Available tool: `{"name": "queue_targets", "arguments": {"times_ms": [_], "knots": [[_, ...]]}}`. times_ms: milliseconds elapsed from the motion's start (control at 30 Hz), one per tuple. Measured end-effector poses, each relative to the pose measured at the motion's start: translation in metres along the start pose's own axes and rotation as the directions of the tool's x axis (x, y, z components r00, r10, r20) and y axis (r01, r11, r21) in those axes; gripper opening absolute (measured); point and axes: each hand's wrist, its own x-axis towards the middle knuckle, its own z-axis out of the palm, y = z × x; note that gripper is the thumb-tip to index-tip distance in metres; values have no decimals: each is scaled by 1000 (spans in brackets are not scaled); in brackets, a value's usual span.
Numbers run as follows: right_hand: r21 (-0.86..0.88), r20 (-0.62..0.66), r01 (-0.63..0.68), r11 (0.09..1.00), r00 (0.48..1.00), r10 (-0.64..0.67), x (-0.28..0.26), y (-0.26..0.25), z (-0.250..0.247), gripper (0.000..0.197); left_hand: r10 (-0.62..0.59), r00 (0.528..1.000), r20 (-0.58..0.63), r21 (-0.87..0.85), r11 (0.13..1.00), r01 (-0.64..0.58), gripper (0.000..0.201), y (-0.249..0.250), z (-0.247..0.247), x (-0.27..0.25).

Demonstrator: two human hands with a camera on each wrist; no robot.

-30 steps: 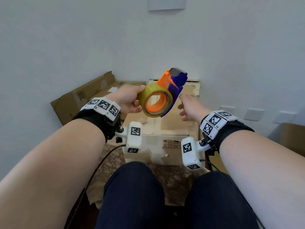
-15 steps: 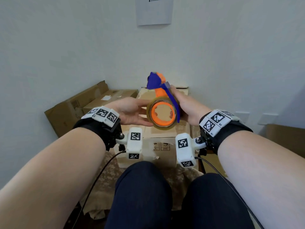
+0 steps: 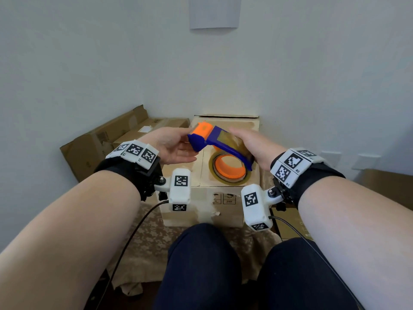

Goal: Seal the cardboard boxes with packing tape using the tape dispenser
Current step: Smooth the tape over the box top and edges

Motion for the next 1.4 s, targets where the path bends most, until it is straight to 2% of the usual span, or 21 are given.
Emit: {"name": "queue_targets", "arguments": {"times_ms": [67, 167, 367, 467, 567, 733, 833, 1167, 1300, 1400], "knots": [[24, 29, -3, 1000, 1000, 2, 2, 0, 2, 33, -9, 1000, -24, -14, 1000, 9, 20, -2, -7, 1], [42, 99, -18, 999, 995, 14, 3, -1, 6, 24, -10, 996, -85, -29, 1000, 7, 14, -6, -16, 3], [3, 253, -121, 993, 961, 116, 2, -11, 17, 40, 10, 983, -185, 73, 997, 4, 14, -10, -33, 9], [0, 190, -50, 999, 981, 49, 5, -12, 23, 48, 26, 976, -215, 68, 998, -11, 10, -9, -42, 10], [47, 109, -25, 999, 994, 20, 6, -17, 28, 46, 33, 962, -271, 52, 998, -20, 8, -10, -50, 10], [38, 134, 13, 999, 991, -18, 2, -29, 32, 33, 24, 936, -351, 32, 999, -14, 13, -19, -63, 7], [28, 112, -16, 999, 994, 12, 2, -25, 26, 31, 3, 910, -414, 20, 1000, 5, 18, -32, -81, 3], [-218, 99, -88, 972, 989, 112, 6, -23, 35, 31, -2, 891, -453, 55, 998, 31, 19, -87, -91, 11], [-315, 105, -62, 947, 989, 100, 12, -18, 42, 47, 2, 893, -450, 43, 999, 20, 24, -101, -88, 17], [-371, 100, -56, 927, 990, 100, 16, -16, 45, 51, 6, 895, -447, 33, 999, 10, 21, -110, -91, 20]]}}
